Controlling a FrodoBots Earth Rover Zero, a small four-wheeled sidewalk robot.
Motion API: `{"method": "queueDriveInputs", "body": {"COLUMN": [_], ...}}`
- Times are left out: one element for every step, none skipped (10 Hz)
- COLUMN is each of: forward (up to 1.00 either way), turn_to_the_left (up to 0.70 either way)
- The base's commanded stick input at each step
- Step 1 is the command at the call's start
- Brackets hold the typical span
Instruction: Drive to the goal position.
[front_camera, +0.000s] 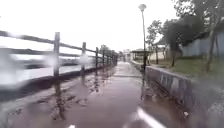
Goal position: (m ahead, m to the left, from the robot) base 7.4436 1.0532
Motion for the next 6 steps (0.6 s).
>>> {"method": "queueDriveInputs", "body": {"forward": [0.0,0.13,0.38,0.63,0.88,1.0], "turn_to_the_left": [0.0,0.0,0.0,0.0,0.0,0.0]}}
